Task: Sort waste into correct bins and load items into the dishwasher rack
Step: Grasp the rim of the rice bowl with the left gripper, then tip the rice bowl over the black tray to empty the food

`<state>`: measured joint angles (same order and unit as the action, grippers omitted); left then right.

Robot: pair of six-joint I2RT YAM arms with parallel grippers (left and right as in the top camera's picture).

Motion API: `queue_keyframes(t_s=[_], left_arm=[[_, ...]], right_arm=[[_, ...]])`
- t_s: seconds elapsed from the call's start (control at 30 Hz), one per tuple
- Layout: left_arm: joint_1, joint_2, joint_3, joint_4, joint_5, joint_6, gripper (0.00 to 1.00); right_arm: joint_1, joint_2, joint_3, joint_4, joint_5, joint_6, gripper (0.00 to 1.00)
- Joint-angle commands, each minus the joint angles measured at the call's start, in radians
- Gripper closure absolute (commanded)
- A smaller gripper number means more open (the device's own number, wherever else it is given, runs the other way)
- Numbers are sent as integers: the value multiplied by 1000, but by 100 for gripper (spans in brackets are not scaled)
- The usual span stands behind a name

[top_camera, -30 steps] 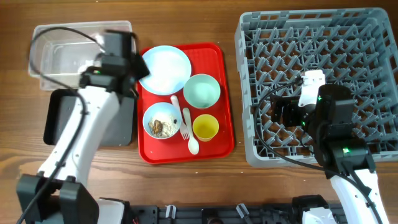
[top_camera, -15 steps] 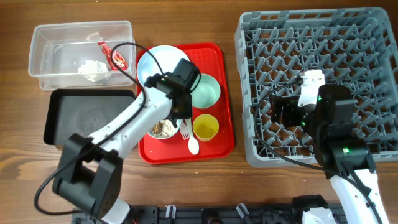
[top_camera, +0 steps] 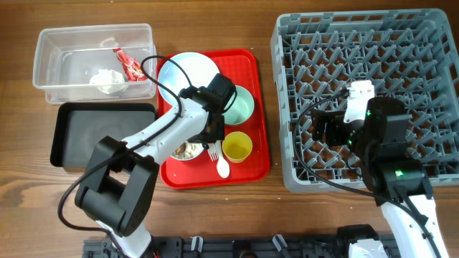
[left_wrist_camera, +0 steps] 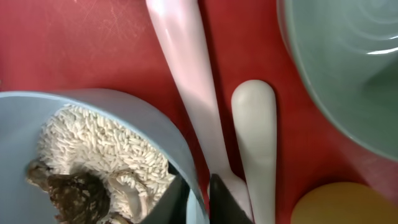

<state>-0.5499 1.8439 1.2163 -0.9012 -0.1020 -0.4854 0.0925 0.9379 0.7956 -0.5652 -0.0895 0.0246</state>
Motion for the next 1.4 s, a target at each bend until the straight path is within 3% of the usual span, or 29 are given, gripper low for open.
queue_keyframes(t_s=[0.0, 0.13, 0.5, 0.83, 1.07, 1.13, 1.37], left_arm=[[-5, 15, -8, -3, 9, -5, 90], [-5, 18, -8, -7, 9, -5, 96], [-3, -25, -8, -34, 3, -5, 96], [11, -233, -3, -97, 0, -4, 96], [166, -399, 0, -138, 6, 32, 96], [278, -439, 0, -130, 95, 107, 96], [768, -385, -3, -121, 723, 482, 96]], right_arm=[[-5, 1, 25, 3, -17, 5, 0], [-5, 1, 25, 2, -17, 5, 0], [-5, 1, 25, 2, -17, 5, 0], [-5, 1, 25, 3, -17, 5, 0], [-5, 1, 25, 3, -17, 5, 0], [-5, 1, 25, 2, -17, 5, 0], [-5, 1, 25, 2, -17, 5, 0]])
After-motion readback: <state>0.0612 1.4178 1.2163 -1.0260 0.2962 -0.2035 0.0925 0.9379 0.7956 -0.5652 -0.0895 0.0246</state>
